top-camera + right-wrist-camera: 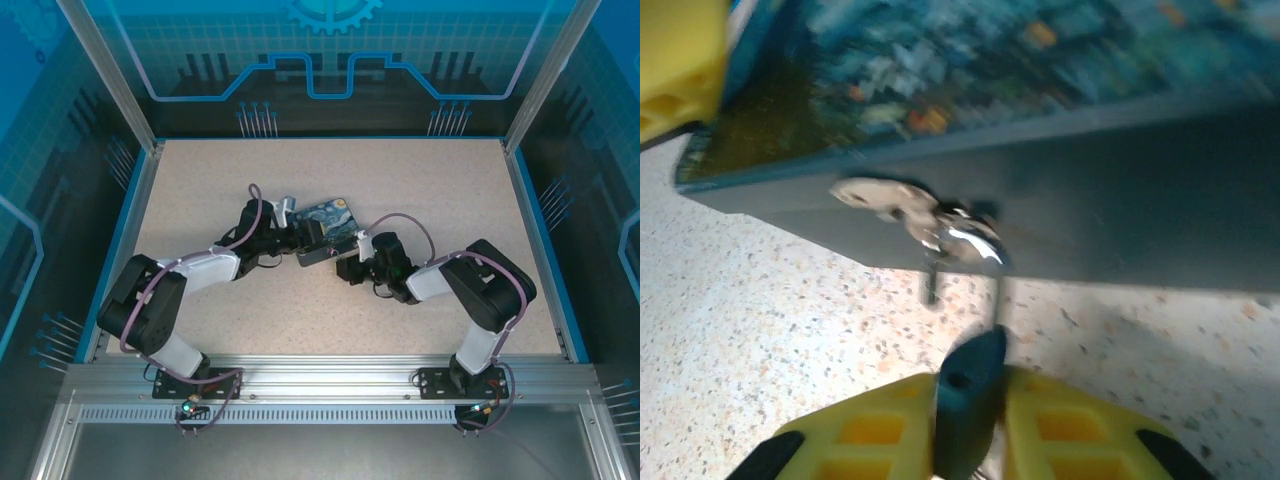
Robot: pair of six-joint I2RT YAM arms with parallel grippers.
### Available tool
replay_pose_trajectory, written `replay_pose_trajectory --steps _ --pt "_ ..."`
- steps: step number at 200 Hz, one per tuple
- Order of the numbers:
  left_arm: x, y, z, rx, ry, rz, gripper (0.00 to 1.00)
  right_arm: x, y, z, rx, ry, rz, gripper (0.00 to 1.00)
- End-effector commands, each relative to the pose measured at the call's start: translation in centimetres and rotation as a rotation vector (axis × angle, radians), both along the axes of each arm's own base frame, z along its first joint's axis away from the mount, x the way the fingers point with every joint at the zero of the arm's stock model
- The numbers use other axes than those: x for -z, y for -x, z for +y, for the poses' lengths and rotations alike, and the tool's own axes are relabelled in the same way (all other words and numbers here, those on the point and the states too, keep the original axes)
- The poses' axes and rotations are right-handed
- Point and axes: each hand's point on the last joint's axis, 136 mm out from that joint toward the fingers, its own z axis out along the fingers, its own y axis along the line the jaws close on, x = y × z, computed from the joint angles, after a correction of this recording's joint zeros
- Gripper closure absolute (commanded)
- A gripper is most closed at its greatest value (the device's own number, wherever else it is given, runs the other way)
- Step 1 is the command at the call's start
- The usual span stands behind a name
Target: Unlock the padlock with the key
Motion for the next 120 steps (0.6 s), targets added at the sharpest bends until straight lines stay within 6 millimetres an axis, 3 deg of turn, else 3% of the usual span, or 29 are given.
replay_pose_trajectory --steps 1,89,120 --pt "3.5 2.0 1.3 -0.034 -0.065 0.12 0.32 0.4 -0.3 -0.6 0.021 -0.043 0.036 0.95" --pt "3.5 2.0 1.2 -0.034 -0.06 0.118 0.32 0.3 -0.7 -0.1 0.0 -0.083 0.051 0.98" --pt "3.5 2.3 1.1 -0.033 -0.063 0.119 0.32 -0.6 -1.2 -0.5 0.048 -0.127 0.04 0.99"
